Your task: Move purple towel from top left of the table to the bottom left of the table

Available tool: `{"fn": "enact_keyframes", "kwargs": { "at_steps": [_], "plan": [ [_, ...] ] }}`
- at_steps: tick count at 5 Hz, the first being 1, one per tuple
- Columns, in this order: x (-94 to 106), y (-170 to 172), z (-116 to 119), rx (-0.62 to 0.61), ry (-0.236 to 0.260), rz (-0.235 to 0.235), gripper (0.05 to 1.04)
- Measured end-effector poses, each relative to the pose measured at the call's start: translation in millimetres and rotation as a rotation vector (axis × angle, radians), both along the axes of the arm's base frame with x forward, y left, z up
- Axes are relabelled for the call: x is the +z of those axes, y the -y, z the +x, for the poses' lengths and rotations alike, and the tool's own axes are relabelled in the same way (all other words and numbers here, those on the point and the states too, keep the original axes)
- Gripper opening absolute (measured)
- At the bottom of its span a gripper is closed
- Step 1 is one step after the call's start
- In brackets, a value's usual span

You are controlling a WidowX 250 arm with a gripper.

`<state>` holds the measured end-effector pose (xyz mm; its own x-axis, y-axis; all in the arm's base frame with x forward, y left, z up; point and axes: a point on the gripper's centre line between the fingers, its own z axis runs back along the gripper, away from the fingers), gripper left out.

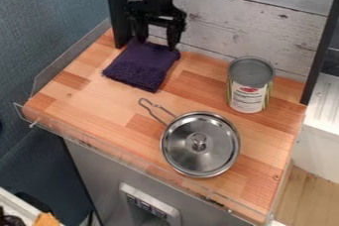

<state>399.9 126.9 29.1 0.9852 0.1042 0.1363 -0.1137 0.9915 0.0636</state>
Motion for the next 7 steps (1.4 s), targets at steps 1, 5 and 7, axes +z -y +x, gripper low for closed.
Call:
{"fn": "enact_keyframes", "kwargs": {
  "at_steps": [1,5,7],
  "plan": [
    [-20.9,-2,2,-0.009,-0.027,-0.006,1.001],
    [-34.1,-46,-69,-0.042,-0.019,0.002,1.001],
    [-34.3,-54,-126,-0.021,-0.042,-0.035,1.001]
  ]
}}
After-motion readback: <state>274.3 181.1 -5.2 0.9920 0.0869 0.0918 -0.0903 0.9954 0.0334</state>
